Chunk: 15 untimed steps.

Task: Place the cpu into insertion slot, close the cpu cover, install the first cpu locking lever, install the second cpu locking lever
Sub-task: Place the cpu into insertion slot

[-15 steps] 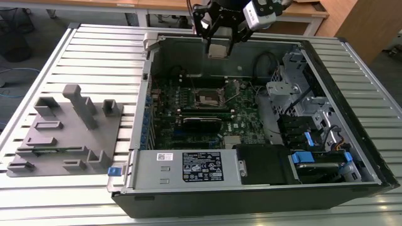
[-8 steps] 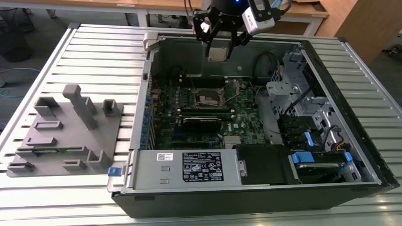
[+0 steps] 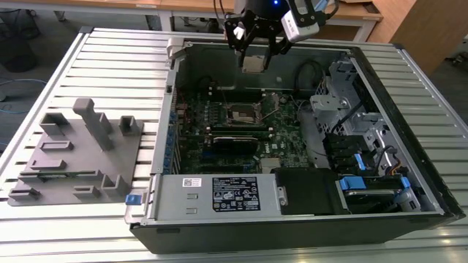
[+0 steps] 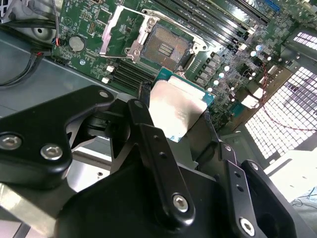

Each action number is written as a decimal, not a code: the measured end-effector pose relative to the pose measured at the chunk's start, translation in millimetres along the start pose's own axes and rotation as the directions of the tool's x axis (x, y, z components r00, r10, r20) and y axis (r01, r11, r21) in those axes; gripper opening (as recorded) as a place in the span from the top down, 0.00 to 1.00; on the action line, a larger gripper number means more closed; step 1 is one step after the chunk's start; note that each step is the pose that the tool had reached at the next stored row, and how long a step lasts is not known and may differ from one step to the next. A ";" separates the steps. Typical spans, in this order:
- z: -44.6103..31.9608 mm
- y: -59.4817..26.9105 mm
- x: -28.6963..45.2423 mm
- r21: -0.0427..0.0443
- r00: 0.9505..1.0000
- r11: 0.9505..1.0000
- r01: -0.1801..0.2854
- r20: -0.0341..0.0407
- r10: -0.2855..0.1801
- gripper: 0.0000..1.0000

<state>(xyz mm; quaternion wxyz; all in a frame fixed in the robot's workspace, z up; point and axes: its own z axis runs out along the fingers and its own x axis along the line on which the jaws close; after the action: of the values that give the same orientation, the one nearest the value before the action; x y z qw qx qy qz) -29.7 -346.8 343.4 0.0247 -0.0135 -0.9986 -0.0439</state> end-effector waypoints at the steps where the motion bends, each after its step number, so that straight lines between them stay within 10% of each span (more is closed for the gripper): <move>1: 0.0 0.0 0.0 0.000 1.000 1.000 0.000 0.000 0.000 0.46; 15: 4.3 -0.4 -0.2 0.001 1.000 1.000 0.000 0.000 0.000 0.46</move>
<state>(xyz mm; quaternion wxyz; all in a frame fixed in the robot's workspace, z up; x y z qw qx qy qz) -29.7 -346.9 339.0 0.0245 -0.0135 -0.9987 -0.0436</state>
